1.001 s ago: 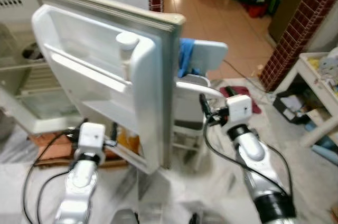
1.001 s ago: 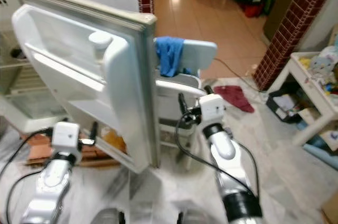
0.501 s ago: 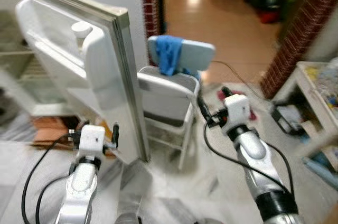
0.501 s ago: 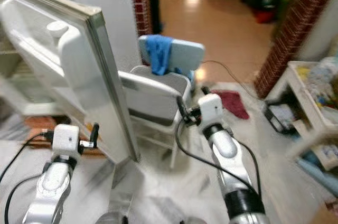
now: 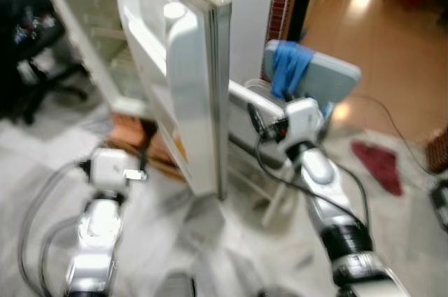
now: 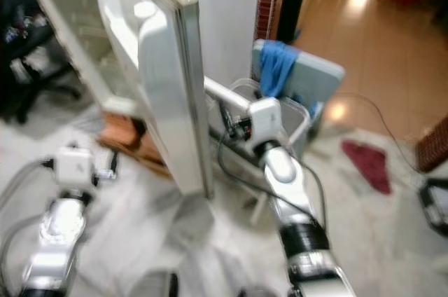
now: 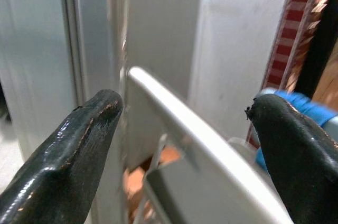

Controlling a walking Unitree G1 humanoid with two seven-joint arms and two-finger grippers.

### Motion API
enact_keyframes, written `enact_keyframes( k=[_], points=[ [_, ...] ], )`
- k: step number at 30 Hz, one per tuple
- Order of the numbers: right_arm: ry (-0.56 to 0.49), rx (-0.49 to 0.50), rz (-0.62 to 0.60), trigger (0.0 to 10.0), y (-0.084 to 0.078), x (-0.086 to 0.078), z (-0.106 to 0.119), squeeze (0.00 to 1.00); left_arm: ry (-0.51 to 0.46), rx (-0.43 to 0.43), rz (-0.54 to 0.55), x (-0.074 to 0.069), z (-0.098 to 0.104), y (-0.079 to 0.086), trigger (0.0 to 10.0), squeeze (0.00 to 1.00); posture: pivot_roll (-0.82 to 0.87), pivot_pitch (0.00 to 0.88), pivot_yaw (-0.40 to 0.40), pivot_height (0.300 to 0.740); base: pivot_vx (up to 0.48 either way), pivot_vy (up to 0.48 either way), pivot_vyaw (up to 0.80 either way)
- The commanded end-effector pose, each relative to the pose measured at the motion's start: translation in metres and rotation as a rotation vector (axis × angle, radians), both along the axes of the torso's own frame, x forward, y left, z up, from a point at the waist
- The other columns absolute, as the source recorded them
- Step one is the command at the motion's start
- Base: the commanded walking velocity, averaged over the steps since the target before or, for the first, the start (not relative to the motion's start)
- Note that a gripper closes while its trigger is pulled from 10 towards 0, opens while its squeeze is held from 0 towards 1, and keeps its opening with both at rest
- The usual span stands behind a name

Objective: Restocking fridge

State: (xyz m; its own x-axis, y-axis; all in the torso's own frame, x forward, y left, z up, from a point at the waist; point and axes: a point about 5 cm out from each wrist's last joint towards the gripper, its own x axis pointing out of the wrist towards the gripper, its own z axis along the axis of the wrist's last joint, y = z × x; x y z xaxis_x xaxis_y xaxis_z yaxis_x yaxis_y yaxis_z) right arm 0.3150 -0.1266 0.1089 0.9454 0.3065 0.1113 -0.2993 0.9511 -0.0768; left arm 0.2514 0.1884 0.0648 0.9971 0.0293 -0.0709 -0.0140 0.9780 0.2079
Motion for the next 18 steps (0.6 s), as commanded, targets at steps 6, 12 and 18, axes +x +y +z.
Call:
enact_keyframes(
  k=[6, 12, 18],
  points=[
    [0.019, 0.067, -0.015, 10.0, 0.02, 0.015, 0.014, 0.0, 0.035, 0.019, 0.021, -0.002, -0.002, 0.01, 10.0, 0.0, 0.02, 0.045, -0.008, 0.74, 0.0, 0.0, 0.0],
    [0.005, 0.145, -0.009, 10.0, 0.032, 0.04, 0.038, 0.0, 0.029, 0.016, 0.022, 0.006, -0.001, 0.011, 10.0, 0.0, 0.03, 0.021, -0.02, 0.74, 0.0, 0.0, 0.0],
    [-0.011, 0.217, 0.023, 10.0, 0.056, 0.054, 0.062, 0.0, 0.024, 0.017, 0.016, 0.011, 0.0, 0.008, 10.0, 0.0, 0.04, 0.006, -0.024, 0.74, 0.0, 0.0, 0.0]
  ],
)
